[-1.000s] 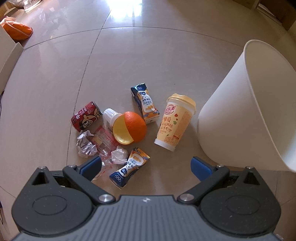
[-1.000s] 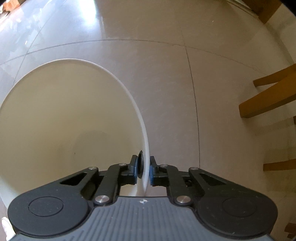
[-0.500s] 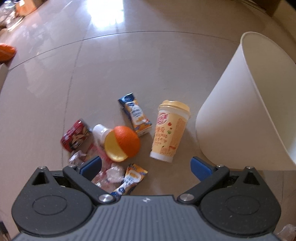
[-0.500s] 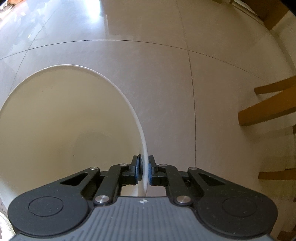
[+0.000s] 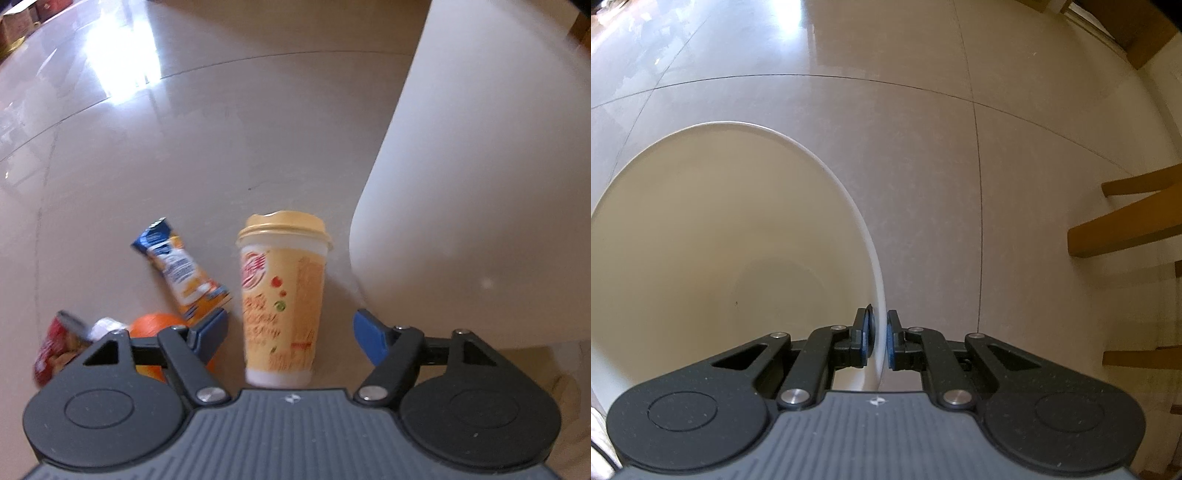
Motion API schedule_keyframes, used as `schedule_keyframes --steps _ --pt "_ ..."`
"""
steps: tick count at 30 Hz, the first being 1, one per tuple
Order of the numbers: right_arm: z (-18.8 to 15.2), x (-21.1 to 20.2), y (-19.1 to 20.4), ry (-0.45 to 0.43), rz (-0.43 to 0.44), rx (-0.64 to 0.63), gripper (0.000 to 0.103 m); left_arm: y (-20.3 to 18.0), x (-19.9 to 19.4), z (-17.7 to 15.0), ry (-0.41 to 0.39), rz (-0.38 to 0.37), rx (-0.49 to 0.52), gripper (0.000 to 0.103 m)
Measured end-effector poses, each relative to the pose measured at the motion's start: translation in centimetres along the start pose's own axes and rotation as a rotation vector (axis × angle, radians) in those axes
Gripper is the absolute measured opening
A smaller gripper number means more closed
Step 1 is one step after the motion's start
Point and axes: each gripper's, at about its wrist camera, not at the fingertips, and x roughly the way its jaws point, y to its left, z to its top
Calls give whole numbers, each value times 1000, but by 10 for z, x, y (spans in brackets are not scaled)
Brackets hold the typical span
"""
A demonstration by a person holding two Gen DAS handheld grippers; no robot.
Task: Collect trash
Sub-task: 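Grip the wastebasket rim with the right tool while the left tool grasps the yellow milk-tea cup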
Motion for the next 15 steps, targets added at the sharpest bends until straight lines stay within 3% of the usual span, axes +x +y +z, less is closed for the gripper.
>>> schedule_keyframes --steps 2,15 --pt "0 -1 1 -2 -5 -8 11 -2 13 1 -5 32 6 74" --pt "10 1 -9 51 8 37 11 -1 72 18 44 72 -22 71"
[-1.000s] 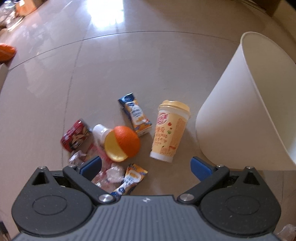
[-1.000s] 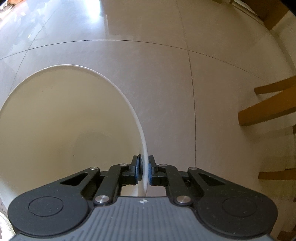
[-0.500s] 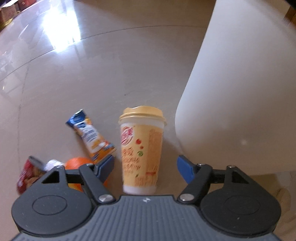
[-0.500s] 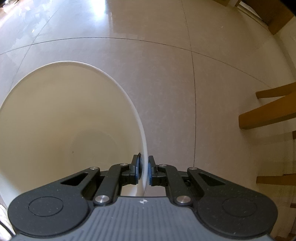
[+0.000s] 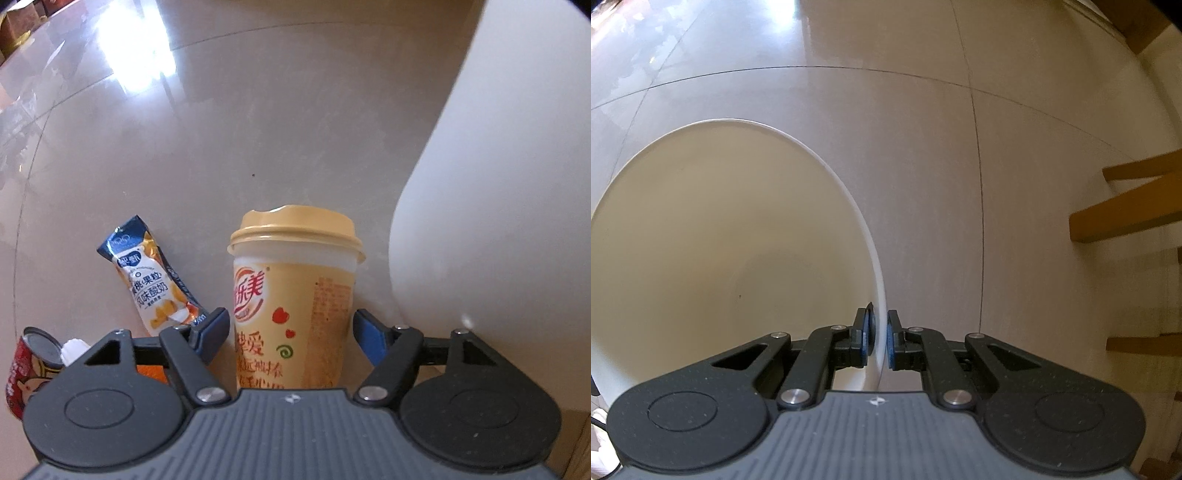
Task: Collect trash
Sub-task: 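Grip the wastebasket rim with the right tool while the left tool grasps the yellow milk-tea cup, then carry the yellow cup over the wastebasket with the left tool and release it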
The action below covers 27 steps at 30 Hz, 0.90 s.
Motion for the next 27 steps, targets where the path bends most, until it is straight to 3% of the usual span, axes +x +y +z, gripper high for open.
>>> schedule_keyframes --steps 5,12,20,24,27 --pt "3 1 2 5 -9 -11 12 2 4 5 -7 -1 -23 70" --pt "7 4 5 10 -10 -11 12 3 -44 4 -4 -9 -34 70" --pt "12 6 -1 36 14 -14 12 13 -123 12 44 39 14 70" --pt "14 5 -5 45 30 -17 12 19 -176 35 85 36 31 70" --pt "16 7 -7 56 31 -15 11 13 -220 62 57 15 53 70"
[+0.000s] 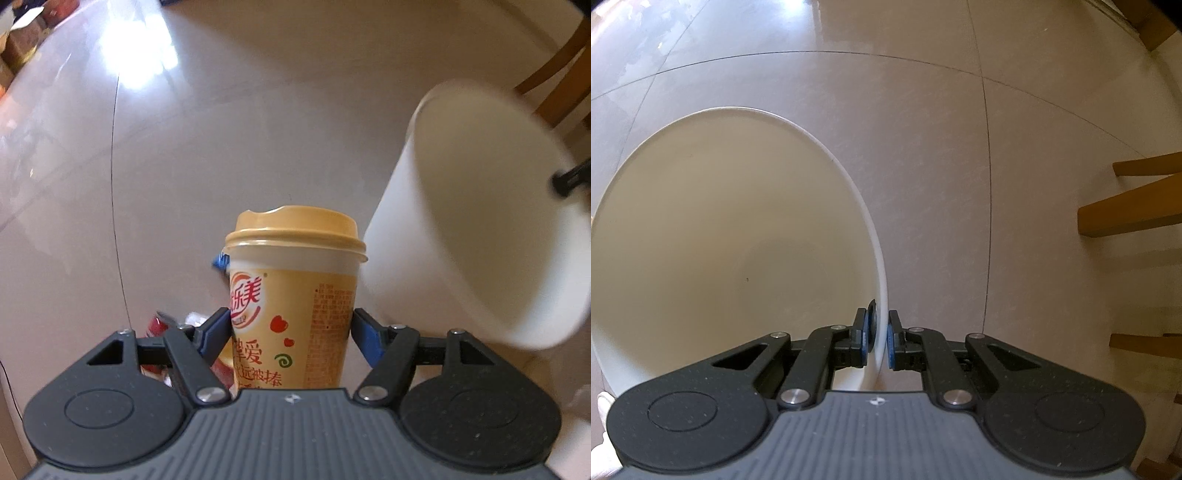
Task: Collect trash
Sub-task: 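Carry the yellow cup over the wastebasket with the left tool and release it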
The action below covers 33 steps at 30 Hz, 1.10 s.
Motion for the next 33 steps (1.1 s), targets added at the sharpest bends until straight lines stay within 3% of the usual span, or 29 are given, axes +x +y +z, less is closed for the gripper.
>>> schedule_keyframes --steps 3,7,11,16,20,22,28,33 --pt "4 1 -3 11 7 14 11 -12 -36 29 -50 -39 40 70" --pt "8 2 -8 14 14 28 11 -38 -56 65 -91 -132 81 70" --pt "9 2 -11 17 20 30 11 -67 -47 87 -115 -217 80 70" --pt "7 3 -16 13 28 39 11 -87 -25 83 -79 -345 -5 70" --pt "4 1 -16 5 34 38 10 -96 2 68 -29 -338 -34 72" --pt "4 0 -17 4 36 40 10 -98 4 70 -14 -341 -42 80" --pt "3 -1 -17 4 35 43 10 -91 -6 63 -70 -323 -43 86" --pt "4 -2 -15 6 32 40 10 -59 -21 47 -140 -229 -69 92"
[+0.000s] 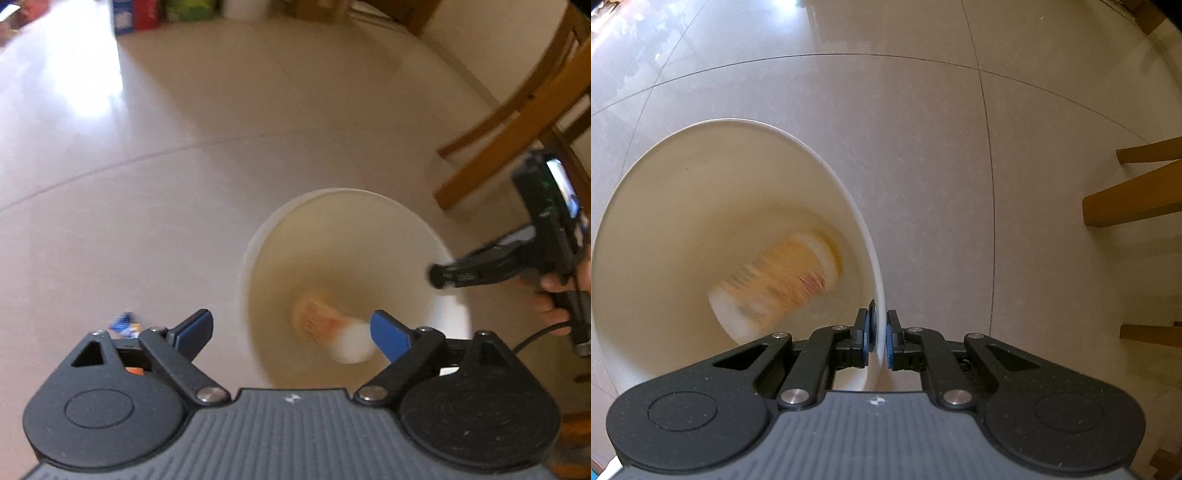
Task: Collect trash
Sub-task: 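Carry the yellow cup over the wastebasket with the left tool and release it, then grasp the milk-drink pouch with the left tool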
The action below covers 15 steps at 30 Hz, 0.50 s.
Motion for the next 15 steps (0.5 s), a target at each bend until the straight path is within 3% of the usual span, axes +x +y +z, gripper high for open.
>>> schedule_keyframes --steps 8,15 --pt "1 -1 2 -5 -7 7 10 65 2 -68 -16 232 -16 93" --pt "-2 -1 4 -14 -15 4 10 94 40 -139 40 237 -11 93"
